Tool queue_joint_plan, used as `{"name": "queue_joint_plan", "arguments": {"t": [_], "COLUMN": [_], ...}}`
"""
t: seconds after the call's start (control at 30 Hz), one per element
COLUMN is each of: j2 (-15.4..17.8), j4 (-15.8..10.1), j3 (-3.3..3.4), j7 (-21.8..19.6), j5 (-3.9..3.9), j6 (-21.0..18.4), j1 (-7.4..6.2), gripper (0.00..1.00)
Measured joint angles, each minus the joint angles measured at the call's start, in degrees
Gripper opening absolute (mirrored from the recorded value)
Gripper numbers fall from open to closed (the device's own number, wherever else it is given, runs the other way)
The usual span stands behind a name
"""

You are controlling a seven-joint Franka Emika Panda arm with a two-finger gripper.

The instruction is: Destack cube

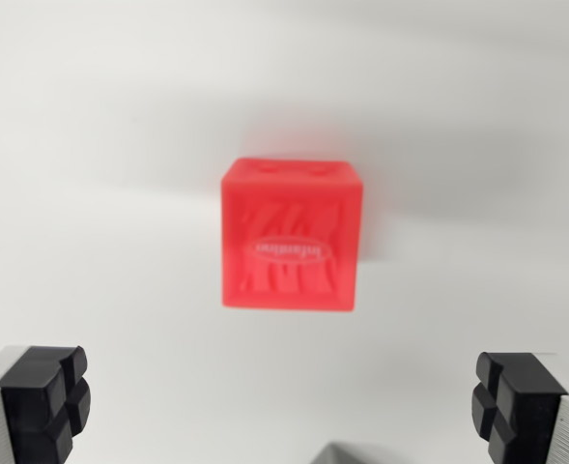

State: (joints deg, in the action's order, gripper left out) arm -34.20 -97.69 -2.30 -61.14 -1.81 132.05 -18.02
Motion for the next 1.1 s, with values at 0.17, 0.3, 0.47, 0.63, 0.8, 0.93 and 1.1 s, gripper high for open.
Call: {"name": "queue_joint_plan", "arguments": {"t": [0.17, 0.3, 0.47, 0.63, 0.8, 0.93, 1.1], "j2": [1.9, 3.4, 5.0, 6.4, 7.6, 8.5, 9.3], "j4": [0.2, 0.6, 1.3, 2.1, 3.1, 4.1, 5.2], "j3": [-0.02, -0.04, -0.06, -0.07, -0.08, -0.09, -0.10], "j7": [0.1, 0.1, 0.2, 0.3, 0.4, 0.5, 0.5], "j5": [0.06, 0.11, 0.19, 0.27, 0.33, 0.36, 0.39], "j6": [-2.1, -4.1, -6.3, -8.6, -10.8, -12.6, -14.5], "j1": [0.00, 0.01, 0.01, 0.01, 0.01, 0.01, 0.01], "gripper": [1.00, 1.00, 1.00, 1.00, 1.00, 1.00, 1.00]}}
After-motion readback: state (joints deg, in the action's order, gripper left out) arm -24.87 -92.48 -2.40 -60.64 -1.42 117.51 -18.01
